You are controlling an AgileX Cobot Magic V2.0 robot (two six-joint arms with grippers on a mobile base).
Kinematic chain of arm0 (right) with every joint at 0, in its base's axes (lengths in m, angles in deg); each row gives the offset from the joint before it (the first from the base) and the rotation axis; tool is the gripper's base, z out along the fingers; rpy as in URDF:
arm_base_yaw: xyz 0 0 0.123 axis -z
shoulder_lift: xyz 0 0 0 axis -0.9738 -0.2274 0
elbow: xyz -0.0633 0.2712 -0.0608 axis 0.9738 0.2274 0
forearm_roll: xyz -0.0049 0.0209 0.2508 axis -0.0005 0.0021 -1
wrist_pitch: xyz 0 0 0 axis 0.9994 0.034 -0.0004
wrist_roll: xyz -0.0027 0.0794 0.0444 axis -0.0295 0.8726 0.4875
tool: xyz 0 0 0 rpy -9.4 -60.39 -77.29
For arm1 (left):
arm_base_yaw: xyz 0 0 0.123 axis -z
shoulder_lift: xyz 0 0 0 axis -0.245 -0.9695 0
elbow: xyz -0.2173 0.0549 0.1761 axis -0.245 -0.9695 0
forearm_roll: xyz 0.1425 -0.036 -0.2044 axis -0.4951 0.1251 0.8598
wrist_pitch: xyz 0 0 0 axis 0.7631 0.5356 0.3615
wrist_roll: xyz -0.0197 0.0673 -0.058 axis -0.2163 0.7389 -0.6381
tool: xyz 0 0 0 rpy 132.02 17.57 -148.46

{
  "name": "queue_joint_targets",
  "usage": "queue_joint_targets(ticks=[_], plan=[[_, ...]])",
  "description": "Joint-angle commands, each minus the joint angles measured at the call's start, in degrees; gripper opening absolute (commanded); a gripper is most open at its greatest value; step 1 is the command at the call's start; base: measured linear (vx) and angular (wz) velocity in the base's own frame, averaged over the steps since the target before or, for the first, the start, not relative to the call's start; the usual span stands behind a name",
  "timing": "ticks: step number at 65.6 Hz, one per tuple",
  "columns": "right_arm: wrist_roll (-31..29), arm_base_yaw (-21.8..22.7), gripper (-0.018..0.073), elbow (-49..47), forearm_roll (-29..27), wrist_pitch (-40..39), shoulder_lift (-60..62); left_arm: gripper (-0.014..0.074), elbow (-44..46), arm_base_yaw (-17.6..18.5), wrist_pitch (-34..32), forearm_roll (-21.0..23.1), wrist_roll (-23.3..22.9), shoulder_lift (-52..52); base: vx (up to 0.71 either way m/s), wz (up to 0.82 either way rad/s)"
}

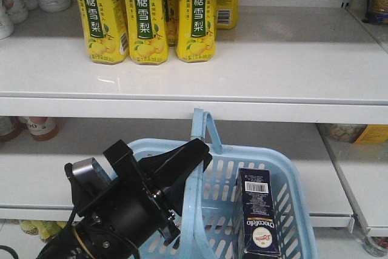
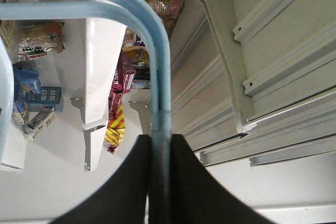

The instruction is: Left arm holds basket, right arm returns cookies

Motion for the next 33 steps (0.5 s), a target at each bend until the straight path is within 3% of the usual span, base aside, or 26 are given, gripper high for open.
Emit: queue_joint_targets(ticks=[1, 15, 33], plan=[[1.3, -0.1, 0.0631, -2.0, -1.2, -0.4, -0.7, -0.0003, 1.7, -0.5, -16.4, 2.9, 0.3, 2.1, 0.00, 0.00], [8.0, -0.2, 0.0652, -2.0, -3.7, 6.0, -0.7, -0.0003, 1.7, -0.5, -16.4, 2.9, 0.3, 2.1, 0.00, 0.00], [9.5, -4.0, 0.0608, -2.0, -9.8, 12.2, -5.6, -0.0003, 1.7, -0.5, -16.4, 2.9, 0.3, 2.1, 0.00, 0.00]])
